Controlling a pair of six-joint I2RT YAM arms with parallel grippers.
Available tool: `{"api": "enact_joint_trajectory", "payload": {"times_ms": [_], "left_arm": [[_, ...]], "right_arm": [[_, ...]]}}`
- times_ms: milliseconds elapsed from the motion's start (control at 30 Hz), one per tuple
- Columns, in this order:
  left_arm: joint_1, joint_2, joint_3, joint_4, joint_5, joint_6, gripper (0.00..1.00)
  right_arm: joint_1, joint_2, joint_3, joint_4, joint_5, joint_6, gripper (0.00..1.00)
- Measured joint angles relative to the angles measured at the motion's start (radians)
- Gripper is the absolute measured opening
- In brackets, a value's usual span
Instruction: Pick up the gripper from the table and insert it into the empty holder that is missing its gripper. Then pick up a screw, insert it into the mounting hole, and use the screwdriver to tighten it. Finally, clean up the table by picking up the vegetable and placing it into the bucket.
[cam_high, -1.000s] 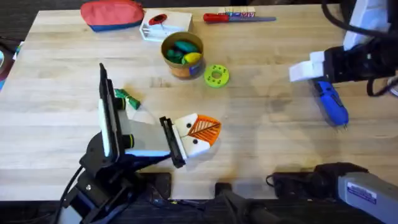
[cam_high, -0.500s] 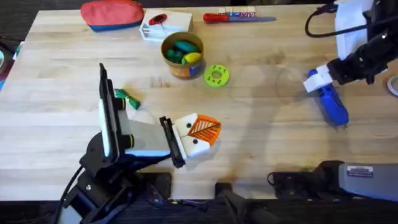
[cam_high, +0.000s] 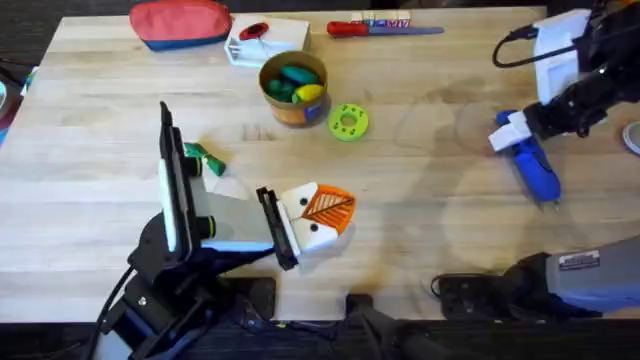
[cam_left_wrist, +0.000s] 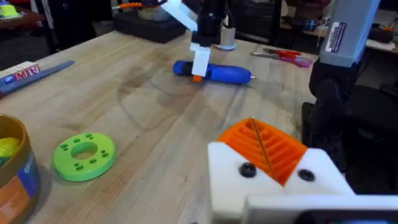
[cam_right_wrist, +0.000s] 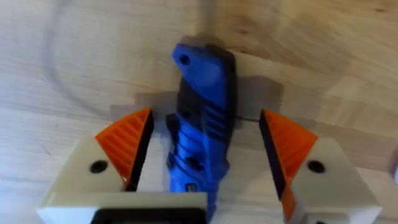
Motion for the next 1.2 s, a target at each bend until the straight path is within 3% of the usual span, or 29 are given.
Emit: {"api": "enact_joint_trajectory", "payload": {"times_ms": [367,567,767,1067,1200], "left_arm": [[0.000,0.000,0.000,0.000,0.000,0.000,0.006],[0.000,0.000,0.000,0.000,-0.003,0.000,0.006],[0.000,0.000,0.000,0.000,-0.003,0.000,0.006],[0.000,0.000,0.000,0.000,-0.003,0.000,0.006],[0.000,0.000,0.000,0.000,-0.003,0.000,0.006]], "right_arm": [[0.000,0.036,0.003,0.012,-0.042,-0.007,0.871],[0.000,0.036,0.003,0.010,-0.057,-0.007,0.526],[0.000,0.037,0.003,0.012,-0.044,-0.017,0.034],[0.003,0.032,0.014,-0.053,-0.040,-0.018,0.017],[0.015,-0.033,0.014,-0.058,-0.037,-0.017,0.015]]}}
